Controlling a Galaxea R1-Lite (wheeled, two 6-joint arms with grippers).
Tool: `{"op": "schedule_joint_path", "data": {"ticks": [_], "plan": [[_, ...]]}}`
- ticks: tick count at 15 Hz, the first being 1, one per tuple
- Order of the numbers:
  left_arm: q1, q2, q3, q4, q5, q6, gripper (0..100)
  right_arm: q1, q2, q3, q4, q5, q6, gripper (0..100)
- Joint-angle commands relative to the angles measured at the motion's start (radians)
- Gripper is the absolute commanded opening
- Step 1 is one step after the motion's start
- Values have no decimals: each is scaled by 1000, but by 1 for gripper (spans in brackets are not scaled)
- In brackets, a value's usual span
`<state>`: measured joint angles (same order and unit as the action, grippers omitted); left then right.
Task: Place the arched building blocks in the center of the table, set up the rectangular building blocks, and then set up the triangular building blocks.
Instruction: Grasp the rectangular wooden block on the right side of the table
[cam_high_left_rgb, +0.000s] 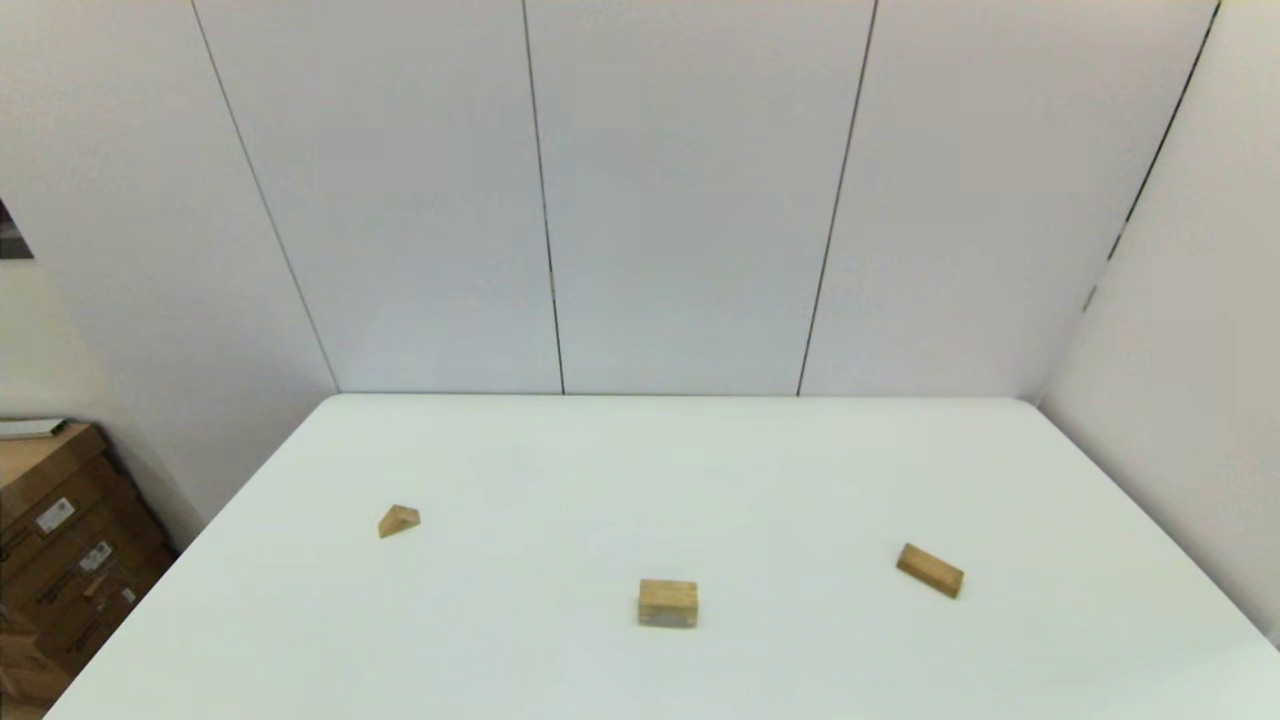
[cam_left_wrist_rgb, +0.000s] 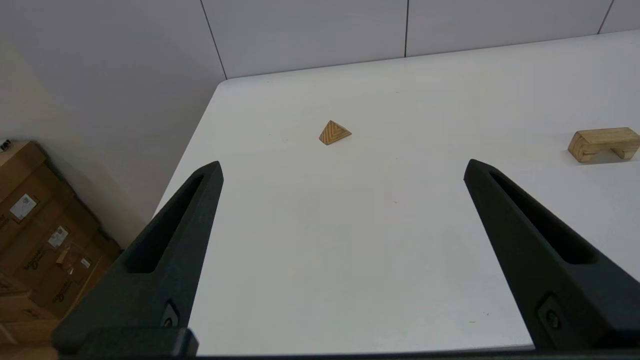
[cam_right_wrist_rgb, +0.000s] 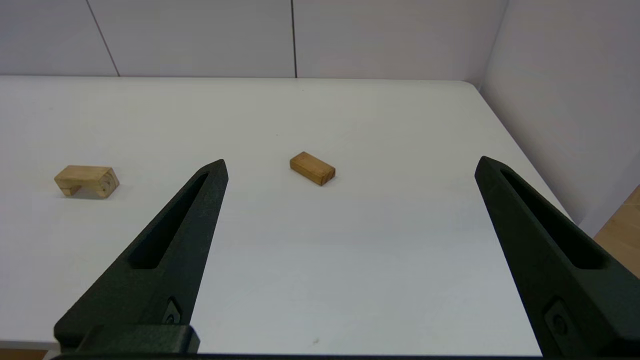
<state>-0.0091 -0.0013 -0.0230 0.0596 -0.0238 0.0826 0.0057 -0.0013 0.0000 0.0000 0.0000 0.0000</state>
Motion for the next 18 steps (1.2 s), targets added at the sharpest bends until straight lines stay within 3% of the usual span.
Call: {"op": "schedule_joint_path", "data": {"ticks": [1,6,8,11,15,18], "plan": [[0,1,0,0,-1,0,100,0,0,0,0,0,0,100],[0,1,0,0,1,0,100,-1,6,2,-2,6,-31,100],[0,1,0,0,-1,0,100,2,172,-55,-48,2,-28,100],[0,1,0,0,1,0,100,2,572,-333,-55,-2,3,100],[0,1,0,0,-1,0,100,2,1179,-729,-60,0,-8,100],[0,1,0,0,1,0,100,-3,1531,-914,-54,-8,-52,100]]}}
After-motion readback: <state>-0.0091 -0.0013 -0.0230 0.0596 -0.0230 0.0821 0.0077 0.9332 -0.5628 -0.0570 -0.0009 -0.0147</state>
